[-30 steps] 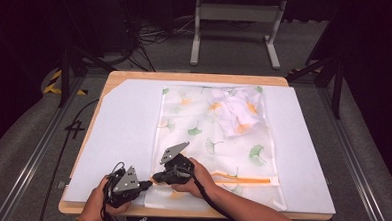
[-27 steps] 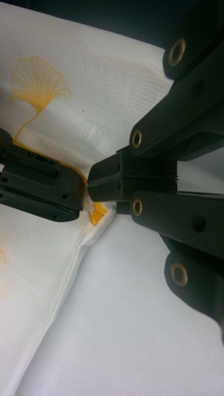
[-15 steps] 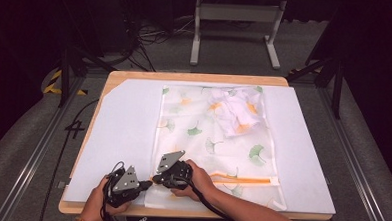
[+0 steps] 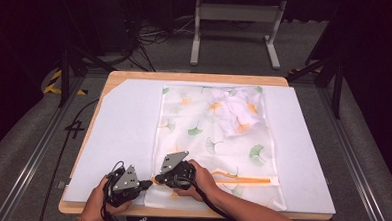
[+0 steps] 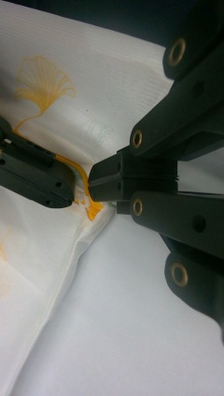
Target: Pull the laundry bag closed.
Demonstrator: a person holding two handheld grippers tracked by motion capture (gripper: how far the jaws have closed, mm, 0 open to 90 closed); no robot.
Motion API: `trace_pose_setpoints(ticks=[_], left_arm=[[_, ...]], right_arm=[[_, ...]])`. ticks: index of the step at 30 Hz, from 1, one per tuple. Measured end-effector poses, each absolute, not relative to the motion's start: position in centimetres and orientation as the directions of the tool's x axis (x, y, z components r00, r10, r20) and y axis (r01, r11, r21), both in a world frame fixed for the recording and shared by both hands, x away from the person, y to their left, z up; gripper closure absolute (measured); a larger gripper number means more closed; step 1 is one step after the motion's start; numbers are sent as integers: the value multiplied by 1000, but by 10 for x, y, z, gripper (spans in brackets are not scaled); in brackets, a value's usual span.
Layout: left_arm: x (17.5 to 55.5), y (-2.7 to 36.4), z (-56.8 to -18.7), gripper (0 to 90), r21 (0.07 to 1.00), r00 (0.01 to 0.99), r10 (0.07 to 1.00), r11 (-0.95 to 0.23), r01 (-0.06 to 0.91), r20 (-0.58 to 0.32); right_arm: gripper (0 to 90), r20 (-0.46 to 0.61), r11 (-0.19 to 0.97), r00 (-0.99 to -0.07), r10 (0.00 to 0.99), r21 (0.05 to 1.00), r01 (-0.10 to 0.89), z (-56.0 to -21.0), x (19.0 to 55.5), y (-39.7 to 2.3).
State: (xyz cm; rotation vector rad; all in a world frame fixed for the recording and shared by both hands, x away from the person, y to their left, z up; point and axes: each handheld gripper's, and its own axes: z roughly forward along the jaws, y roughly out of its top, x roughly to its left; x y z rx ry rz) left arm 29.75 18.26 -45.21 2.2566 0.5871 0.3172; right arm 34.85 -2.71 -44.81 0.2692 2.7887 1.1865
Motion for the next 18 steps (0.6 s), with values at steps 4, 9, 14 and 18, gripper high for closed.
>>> trace_pose_setpoints(ticks=[4, 9, 14, 18], left_arm=[[300, 179, -448, 900, 755, 876, 478, -596, 273, 60], [301, 174, -453, 900, 730, 889, 454, -628, 270, 62], [299, 172, -456, 900, 717, 891, 449, -645, 266, 73], [299, 175, -457, 900, 725, 886, 461, -627, 285, 50]], right_arm=[[900, -16, 676, -978, 207, 725, 131, -445, 350, -26], [900, -9, 680, -978, 210, 720, 139, -445, 351, -26], [900, -10, 679, -977, 212, 721, 140, -445, 350, -25], [900, -21, 674, -976, 217, 726, 135, -445, 348, -26]])
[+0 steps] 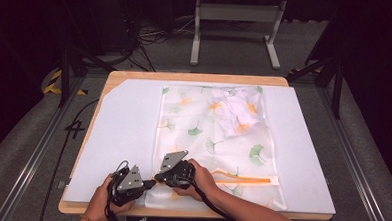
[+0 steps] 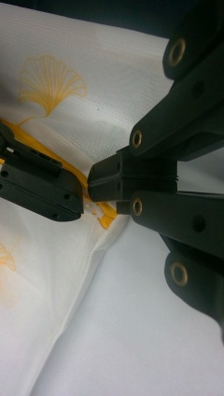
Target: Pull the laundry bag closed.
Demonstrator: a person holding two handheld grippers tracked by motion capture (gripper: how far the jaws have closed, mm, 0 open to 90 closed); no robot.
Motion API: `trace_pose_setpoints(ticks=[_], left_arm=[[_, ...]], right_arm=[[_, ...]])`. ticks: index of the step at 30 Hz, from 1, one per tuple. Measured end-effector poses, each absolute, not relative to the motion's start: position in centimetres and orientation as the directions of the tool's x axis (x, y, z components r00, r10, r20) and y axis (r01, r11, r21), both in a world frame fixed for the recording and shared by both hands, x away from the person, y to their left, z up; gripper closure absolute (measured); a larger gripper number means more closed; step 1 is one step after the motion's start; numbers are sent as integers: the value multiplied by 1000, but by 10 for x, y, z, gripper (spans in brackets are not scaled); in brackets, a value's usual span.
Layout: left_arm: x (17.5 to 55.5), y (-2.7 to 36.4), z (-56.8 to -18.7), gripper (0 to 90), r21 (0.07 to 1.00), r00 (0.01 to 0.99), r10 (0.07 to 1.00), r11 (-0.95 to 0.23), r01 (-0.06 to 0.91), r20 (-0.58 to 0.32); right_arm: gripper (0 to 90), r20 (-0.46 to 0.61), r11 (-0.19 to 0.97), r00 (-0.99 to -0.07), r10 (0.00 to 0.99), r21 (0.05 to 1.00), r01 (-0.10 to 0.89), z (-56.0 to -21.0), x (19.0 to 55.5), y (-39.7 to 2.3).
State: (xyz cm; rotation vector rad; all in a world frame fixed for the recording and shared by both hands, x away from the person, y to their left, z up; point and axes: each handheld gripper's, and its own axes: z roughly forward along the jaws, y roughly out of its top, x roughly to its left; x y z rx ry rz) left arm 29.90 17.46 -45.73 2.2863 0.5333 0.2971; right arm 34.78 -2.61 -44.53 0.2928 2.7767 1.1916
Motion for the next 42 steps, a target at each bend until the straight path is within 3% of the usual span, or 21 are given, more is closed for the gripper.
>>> trace_pose_setpoints(ticks=[14, 42], left_arm=[[301, 179, -460, 900, 744, 874, 486, -580, 333, -12], [300, 179, -459, 900, 742, 865, 501, -571, 352, -26]], right_arm=[[900, -30, 671, -976, 214, 731, 125, -446, 345, -32], [900, -63, 675, -981, 182, 734, 78, -443, 341, -40]])
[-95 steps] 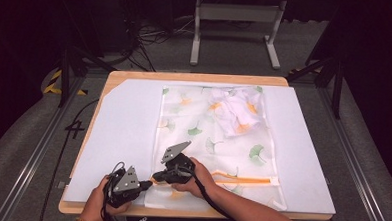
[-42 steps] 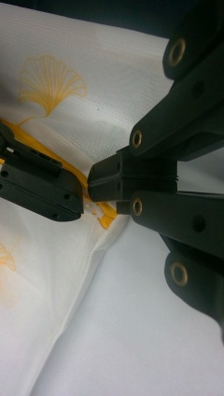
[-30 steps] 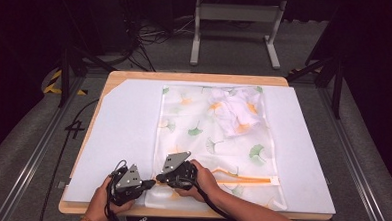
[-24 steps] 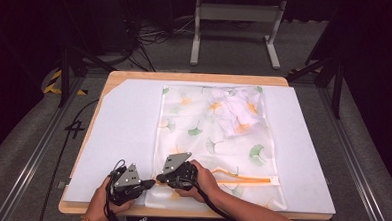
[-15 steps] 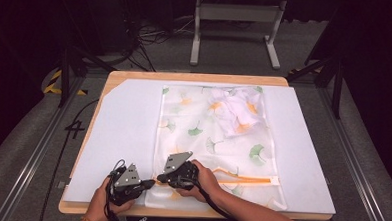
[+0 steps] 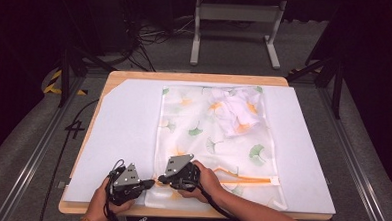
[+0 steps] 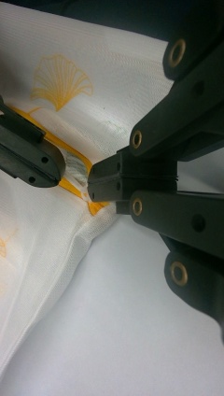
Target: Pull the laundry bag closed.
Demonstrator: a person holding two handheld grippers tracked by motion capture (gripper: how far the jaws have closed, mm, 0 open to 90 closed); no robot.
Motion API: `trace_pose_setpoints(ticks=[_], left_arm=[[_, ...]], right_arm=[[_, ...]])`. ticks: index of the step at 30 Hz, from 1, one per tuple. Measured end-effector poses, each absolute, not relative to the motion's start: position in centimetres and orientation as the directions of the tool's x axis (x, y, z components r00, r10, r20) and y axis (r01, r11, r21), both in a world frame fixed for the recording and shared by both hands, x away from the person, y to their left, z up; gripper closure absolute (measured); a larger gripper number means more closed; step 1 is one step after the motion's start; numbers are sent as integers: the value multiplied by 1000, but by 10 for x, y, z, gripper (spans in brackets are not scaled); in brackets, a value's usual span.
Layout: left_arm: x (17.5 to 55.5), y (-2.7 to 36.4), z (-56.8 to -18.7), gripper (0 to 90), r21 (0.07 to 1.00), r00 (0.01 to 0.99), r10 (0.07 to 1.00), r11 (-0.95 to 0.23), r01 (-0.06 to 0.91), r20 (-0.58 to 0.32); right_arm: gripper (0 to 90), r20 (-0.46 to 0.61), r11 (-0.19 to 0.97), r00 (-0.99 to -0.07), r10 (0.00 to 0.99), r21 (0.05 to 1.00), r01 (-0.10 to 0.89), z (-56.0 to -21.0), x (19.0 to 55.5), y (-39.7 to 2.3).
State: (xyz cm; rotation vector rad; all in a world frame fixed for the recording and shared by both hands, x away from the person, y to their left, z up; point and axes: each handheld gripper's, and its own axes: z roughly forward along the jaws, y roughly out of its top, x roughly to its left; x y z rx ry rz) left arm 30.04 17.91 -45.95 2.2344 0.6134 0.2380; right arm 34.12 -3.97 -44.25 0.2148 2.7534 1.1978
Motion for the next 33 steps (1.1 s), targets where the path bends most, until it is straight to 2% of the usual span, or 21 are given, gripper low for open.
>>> trace_pose_setpoints(ticks=[13, 16, 19, 25, 33], left_arm=[[302, 180, -460, 900, 745, 868, 495, -565, 355, -39], [302, 181, -460, 900, 745, 869, 493, -565, 355, -40], [302, 181, -460, 900, 745, 869, 493, -565, 355, -40], [303, 181, -460, 900, 746, 869, 493, -563, 356, -43], [302, 181, -461, 900, 747, 866, 498, -558, 363, -48]], right_arm=[[895, -49, 681, -980, 191, 726, 96, -448, 348, -30], [856, -92, 688, -977, 191, 723, 66, -450, 345, -25], [861, -156, 706, -972, 176, 708, 14, -450, 343, -20], [900, -164, 703, -974, 159, 711, -5, -451, 344, -18], [900, -156, 687, -974, 163, 726, -1, -451, 343, -24]])
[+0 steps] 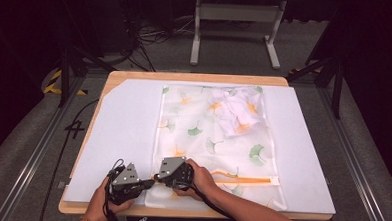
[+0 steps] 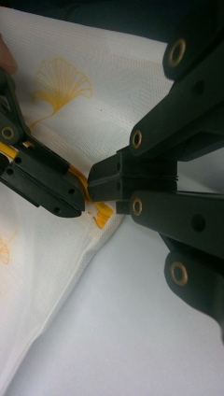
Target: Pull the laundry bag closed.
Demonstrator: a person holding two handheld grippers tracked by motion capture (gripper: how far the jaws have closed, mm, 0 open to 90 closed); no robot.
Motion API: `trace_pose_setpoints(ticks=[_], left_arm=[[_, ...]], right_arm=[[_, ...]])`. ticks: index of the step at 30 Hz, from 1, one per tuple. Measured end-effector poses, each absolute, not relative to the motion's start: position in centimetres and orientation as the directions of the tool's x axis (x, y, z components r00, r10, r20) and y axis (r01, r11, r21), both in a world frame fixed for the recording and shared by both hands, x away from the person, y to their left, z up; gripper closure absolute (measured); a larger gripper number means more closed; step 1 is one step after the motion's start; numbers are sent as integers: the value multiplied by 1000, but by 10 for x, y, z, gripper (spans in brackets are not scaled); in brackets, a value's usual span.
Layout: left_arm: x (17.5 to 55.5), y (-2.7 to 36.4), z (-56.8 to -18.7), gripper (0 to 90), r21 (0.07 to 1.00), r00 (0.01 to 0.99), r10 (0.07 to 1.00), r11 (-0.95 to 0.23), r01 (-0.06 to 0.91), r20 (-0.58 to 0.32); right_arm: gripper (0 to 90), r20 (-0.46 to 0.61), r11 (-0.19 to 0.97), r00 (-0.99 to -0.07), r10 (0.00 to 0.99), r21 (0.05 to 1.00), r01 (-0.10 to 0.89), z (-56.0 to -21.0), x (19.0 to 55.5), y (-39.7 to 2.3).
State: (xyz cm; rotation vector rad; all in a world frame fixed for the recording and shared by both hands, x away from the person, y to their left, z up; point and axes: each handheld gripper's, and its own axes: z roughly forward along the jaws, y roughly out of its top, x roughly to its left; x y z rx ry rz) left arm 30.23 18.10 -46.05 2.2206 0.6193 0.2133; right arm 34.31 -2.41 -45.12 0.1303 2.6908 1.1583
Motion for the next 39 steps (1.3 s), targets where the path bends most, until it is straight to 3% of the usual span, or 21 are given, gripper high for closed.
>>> trace_pose_setpoints(ticks=[35, 39], left_arm=[[304, 185, -462, 900, 758, 845, 523, -506, 412, -110], [308, 190, -457, 900, 777, 812, 570, -451, 439, -127]], right_arm=[[900, -186, 674, -971, 152, 738, -36, -448, 332, -42], [900, -219, 690, -964, 152, 721, -55, -449, 331, -40]])
